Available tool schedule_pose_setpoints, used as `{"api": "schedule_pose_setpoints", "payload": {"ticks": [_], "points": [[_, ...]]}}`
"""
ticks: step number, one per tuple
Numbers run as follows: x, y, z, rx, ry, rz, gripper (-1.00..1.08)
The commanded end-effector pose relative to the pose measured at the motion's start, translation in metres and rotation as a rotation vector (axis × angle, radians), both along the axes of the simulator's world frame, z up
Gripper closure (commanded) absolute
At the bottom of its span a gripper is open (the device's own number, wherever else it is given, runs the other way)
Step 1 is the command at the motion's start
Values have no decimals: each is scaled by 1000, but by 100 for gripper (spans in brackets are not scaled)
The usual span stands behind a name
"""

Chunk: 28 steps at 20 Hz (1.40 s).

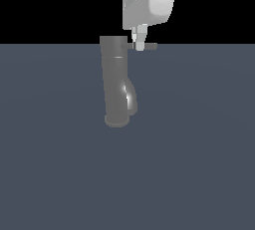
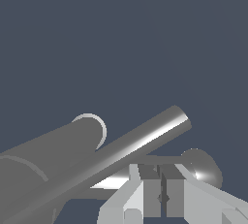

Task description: Turn on the faucet by rotating a designated handle.

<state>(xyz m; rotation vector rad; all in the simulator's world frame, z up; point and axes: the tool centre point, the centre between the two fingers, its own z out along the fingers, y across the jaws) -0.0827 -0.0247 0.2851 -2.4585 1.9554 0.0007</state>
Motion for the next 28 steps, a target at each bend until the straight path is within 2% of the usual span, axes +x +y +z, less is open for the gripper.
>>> {"api": "schedule_pose_setpoints", "payload": {"ticks": [1, 28], "points": [[4, -3, 0, 0, 0, -2, 108], [76, -56, 0, -1, 0, -25, 108]]}}
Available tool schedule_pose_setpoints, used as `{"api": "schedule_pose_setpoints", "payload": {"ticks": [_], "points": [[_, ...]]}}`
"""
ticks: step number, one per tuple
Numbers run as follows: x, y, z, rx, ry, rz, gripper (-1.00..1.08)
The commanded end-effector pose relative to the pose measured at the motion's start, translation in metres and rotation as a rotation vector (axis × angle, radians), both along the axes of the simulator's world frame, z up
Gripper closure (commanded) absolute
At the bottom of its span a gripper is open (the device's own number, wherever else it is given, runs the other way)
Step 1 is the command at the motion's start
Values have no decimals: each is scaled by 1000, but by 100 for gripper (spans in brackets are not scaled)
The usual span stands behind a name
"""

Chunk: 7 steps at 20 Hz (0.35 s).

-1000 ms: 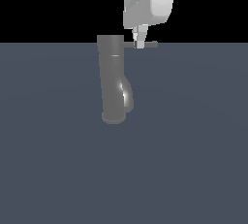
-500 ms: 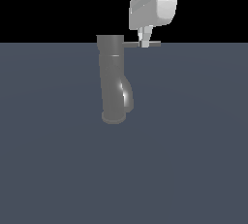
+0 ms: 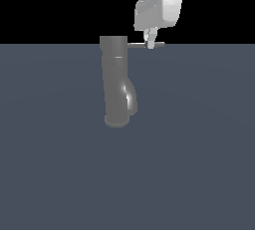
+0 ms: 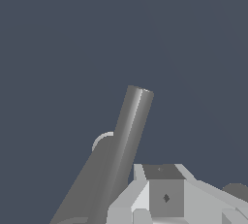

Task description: Turn on the faucet by rotating a designated handle.

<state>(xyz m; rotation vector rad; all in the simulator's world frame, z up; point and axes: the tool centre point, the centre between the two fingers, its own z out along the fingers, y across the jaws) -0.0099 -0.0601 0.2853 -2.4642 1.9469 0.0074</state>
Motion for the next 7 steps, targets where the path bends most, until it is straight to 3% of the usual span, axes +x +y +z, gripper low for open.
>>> {"api": "schedule_pose_setpoints", "payload": {"ticks": [1, 7], "points": [[6, -23, 0, -4, -3, -32, 108], [18, -32, 0, -4, -3, -36, 108]]}}
